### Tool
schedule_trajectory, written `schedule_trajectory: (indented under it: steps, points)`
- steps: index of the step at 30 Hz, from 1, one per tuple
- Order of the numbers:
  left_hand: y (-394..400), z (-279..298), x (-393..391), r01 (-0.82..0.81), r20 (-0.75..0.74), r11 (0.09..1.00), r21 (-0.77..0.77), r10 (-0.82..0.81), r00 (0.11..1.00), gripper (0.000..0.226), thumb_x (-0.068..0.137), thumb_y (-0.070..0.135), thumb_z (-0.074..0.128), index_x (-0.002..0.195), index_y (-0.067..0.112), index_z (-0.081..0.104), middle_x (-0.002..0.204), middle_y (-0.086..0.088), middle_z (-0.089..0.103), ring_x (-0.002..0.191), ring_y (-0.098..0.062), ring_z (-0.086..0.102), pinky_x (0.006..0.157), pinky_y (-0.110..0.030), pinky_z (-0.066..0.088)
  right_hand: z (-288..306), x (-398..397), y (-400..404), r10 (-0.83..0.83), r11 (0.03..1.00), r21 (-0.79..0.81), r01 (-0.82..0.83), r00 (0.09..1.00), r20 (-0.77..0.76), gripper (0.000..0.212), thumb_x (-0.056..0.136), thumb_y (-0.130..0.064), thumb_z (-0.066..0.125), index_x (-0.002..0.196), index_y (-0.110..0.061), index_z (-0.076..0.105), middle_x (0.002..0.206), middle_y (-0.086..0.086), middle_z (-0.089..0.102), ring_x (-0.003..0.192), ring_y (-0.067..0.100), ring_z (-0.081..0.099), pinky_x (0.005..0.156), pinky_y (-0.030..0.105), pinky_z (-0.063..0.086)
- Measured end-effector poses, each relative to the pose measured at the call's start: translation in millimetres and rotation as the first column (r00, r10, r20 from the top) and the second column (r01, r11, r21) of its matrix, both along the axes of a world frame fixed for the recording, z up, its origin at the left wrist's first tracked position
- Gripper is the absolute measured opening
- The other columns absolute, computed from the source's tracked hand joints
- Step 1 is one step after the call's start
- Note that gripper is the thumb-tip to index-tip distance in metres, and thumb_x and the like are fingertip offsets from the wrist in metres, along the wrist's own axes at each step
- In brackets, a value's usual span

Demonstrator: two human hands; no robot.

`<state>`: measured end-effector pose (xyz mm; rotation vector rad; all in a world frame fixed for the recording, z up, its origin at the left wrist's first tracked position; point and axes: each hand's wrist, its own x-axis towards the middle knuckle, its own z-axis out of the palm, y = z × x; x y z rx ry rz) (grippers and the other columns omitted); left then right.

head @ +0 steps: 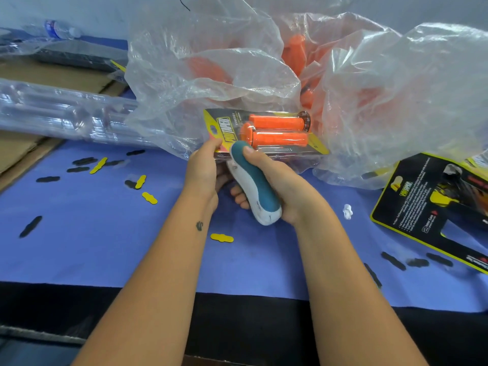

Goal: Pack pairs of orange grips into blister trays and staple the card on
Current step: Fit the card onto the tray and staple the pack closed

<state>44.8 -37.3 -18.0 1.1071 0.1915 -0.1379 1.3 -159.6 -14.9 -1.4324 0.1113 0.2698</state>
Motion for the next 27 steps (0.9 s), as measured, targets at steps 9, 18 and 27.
schedule_trajectory:
  steps: [9,18,27]
  points:
    - [0.9,-4.9,0.6,0.107,0.138,0.992,0.069,-0.115,0.984,0.017,0.087,0.000,0.064,0.103,0.007,0.066,0.093,-0.010,0.069,0.081,-0.019,0.067,0.077,-0.031,0.059,9.2,-12.0,-40.6,0.086,0.949,-0.308,-0.068,0.995,0.044,0.038,0.069,-0.045,0.076,0.099,-0.021,0.075,0.085,0.003,0.074,0.073,0.023,0.072,0.062,0.029,0.056]
    - [1.7,-9.1,2.9,0.062,0.186,0.998,-0.007,-0.060,0.981,0.020,0.085,-0.015,0.059,0.090,0.004,0.065,0.074,-0.002,0.071,0.072,-0.014,0.068,0.076,-0.028,0.059,8.2,-12.0,-36.7,0.003,0.867,-0.494,0.065,0.991,0.136,0.041,0.062,-0.061,0.073,0.085,-0.027,0.076,0.073,-0.008,0.071,0.064,0.006,0.062,0.065,0.027,0.048]
    - [1.7,-2.8,3.0,0.043,0.243,0.986,-0.163,-0.002,0.970,0.022,0.092,-0.009,0.052,0.086,0.010,0.062,0.067,0.006,0.069,0.073,-0.007,0.065,0.074,-0.020,0.056,-1.3,-1.1,-41.9,-0.237,0.890,-0.366,0.271,0.962,0.137,0.043,0.085,-0.052,0.061,0.071,-0.015,0.076,0.079,0.002,0.076,0.072,0.015,0.069,0.065,0.023,0.052]
